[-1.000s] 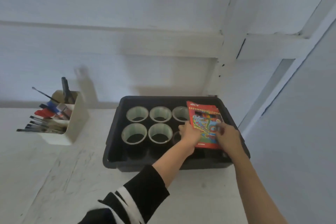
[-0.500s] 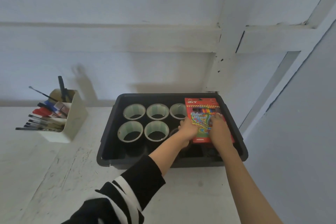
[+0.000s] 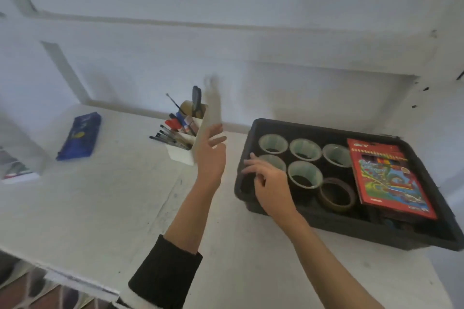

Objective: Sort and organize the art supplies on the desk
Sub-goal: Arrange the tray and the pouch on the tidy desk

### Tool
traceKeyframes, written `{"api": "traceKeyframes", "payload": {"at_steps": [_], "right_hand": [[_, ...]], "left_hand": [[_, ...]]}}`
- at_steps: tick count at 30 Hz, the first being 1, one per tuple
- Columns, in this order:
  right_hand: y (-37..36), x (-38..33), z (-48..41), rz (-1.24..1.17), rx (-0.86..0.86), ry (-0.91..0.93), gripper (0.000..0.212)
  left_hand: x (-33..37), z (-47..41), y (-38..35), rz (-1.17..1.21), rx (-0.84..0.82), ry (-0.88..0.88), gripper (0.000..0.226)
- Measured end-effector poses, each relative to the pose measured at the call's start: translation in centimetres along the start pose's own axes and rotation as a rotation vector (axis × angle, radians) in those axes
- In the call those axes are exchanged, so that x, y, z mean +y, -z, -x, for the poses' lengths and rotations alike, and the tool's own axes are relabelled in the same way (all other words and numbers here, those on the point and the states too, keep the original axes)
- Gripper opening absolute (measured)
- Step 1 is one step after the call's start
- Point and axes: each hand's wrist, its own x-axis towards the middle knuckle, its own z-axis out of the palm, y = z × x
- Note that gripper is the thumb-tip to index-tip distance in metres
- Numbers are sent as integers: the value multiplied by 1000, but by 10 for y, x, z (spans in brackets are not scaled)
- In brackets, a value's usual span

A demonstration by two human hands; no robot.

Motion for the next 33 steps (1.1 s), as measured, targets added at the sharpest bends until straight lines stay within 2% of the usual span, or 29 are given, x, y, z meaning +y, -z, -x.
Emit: {"api": "traceKeyframes", "payload": {"at_steps": [4, 6, 11, 15, 18, 22, 25, 29, 31, 33], "right_hand": [[-99, -39, 5, -149, -174, 34, 33], [-149, -54, 7, -200, -235, 17, 35], [-258, -79, 3, -174, -413, -40, 42], [-309, -88, -10, -40, -471, -4, 48], [-320, -86, -11, 64, -443, 7, 45], [-316, -83, -8, 67, -413, -12, 41], [-317, -84, -6, 75, -395, -10, 41], [-317, -84, -5, 75, -368, -13, 40], [-317, -83, -5, 74, -365, -20, 40], [-317, -83, -6, 74, -367, -25, 40]], "left_hand": [[-23, -26, 115, -94, 246, 53, 37], [-41, -38, 176, -167, 301, 94, 37], [-80, -63, 306, -369, 228, 276, 33], [-102, -99, 366, -479, 154, 327, 29], [-112, -136, 387, -506, 128, 355, 37], [-126, -195, 395, -551, 151, 373, 42], [-133, -223, 391, -629, 202, 485, 60], [-140, -234, 386, -716, 206, 441, 61], [-147, -237, 387, -643, 220, 428, 61], [-150, -239, 384, -512, 271, 401, 49]]}}
